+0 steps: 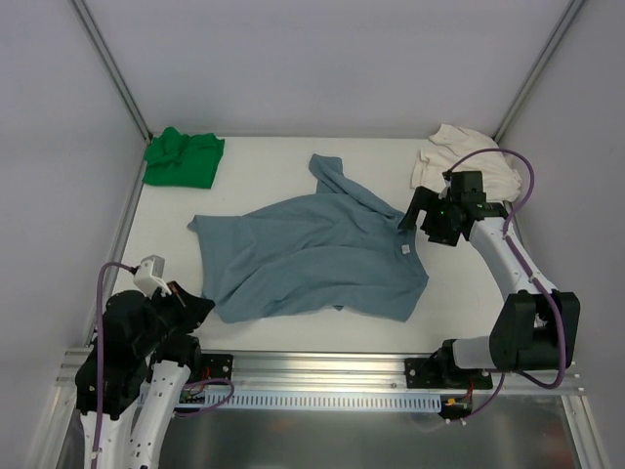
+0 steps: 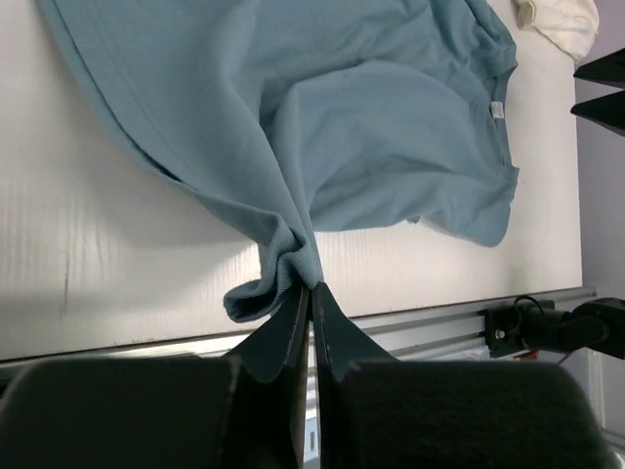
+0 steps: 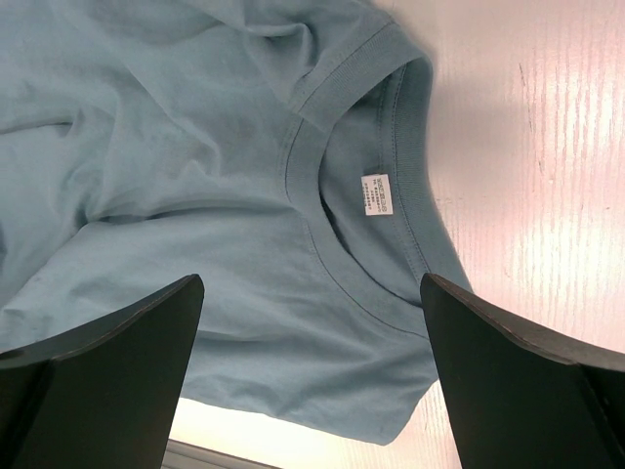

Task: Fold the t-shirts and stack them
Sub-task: Flatten out the tshirt

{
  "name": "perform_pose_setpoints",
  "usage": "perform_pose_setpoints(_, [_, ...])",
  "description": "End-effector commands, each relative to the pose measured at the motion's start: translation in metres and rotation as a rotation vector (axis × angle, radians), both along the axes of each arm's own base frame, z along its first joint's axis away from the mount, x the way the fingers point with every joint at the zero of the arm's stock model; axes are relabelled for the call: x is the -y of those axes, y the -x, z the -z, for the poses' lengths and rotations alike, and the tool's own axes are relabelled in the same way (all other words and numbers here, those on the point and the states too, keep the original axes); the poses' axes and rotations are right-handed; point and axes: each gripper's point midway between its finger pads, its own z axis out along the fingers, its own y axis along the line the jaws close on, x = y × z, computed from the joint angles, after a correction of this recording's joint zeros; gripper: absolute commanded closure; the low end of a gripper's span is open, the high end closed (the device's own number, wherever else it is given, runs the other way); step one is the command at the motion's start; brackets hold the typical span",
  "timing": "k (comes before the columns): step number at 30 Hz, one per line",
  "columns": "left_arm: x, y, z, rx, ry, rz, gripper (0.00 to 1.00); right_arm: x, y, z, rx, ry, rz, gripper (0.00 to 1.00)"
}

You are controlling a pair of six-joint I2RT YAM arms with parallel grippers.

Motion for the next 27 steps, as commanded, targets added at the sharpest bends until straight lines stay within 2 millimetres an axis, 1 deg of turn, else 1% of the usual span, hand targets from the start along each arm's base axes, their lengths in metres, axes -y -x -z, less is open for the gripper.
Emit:
perform_pose_setpoints(1, [0.014,0.016,0.019,-0.085,0.106,0.026,1.00,0.000,-0.003,-0.017,0.054,-0.010,0.005,0.00])
perform_pose_setpoints(3, [0.013,0.023,0.024,-0.096,0.113,0.019,1.00,0.000,-0.003,-0.018,0.056,-0.015,0.006,0.01])
perform_pose_setpoints(5, [0.011,0.027,0.025,-0.095,0.105,0.011,1.00,0.000,-0.003,-0.018,0.056,-0.015,0.006,0.01])
perform_pose_setpoints(8, [0.009,0.034,0.019,-0.088,0.099,0.010,1.00,0.000,-0.003,-0.021,0.062,-0.014,0.005,0.01])
perform_pose_setpoints(9, [0.007,0.037,0.010,-0.067,0.097,0.005,1.00,0.000,-0.003,-0.021,0.062,-0.012,0.002,0.01])
perform_pose_setpoints(11, [0.007,0.039,-0.001,-0.052,0.099,0.004,1.00,0.000,-0.003,-0.020,0.060,-0.011,0.002,0.01])
perform_pose_setpoints(12, [0.008,0.042,-0.014,-0.022,0.109,0.011,1.00,0.000,-0.003,-0.020,0.060,-0.010,0.002,0.00])
perform_pose_setpoints(14, [0.010,0.042,-0.028,-0.003,0.129,0.016,1.00,-0.001,-0.003,-0.019,0.058,-0.014,0.001,0.00])
perform_pose_setpoints(15, [0.011,0.045,-0.042,0.033,0.138,0.026,1.00,-0.001,-0.002,-0.018,0.055,-0.017,0.001,0.01])
perform_pose_setpoints(17, [0.012,0.042,-0.054,0.057,0.135,0.033,1.00,-0.001,-0.002,-0.014,0.047,-0.019,-0.001,0.01])
perform_pose_setpoints(18, [0.012,0.041,-0.056,0.058,0.130,0.037,1.00,-0.002,-0.002,-0.011,0.041,-0.019,-0.005,0.01])
perform_pose_setpoints(21, [0.014,0.036,-0.048,0.034,0.123,0.049,1.00,-0.001,-0.003,0.001,0.011,-0.013,0.000,0.01])
perform_pose_setpoints(23, [0.017,0.035,-0.043,0.035,0.140,0.057,1.00,-0.002,-0.008,0.010,-0.014,-0.017,0.003,0.00])
perform_pose_setpoints(24, [0.018,0.033,-0.034,0.012,0.143,0.061,1.00,-0.003,-0.011,0.010,-0.015,-0.024,0.002,0.00])
perform_pose_setpoints(25, [0.019,0.033,-0.032,0.011,0.152,0.062,1.00,-0.004,-0.014,0.013,-0.024,-0.029,0.004,0.01])
perform_pose_setpoints(26, [0.020,0.033,-0.030,0.009,0.157,0.066,1.00,-0.005,-0.016,0.020,-0.052,-0.034,0.007,0.01])
perform_pose_setpoints(27, [0.021,0.030,-0.023,-0.004,0.156,0.066,1.00,-0.008,-0.017,0.021,-0.063,-0.045,0.002,0.00])
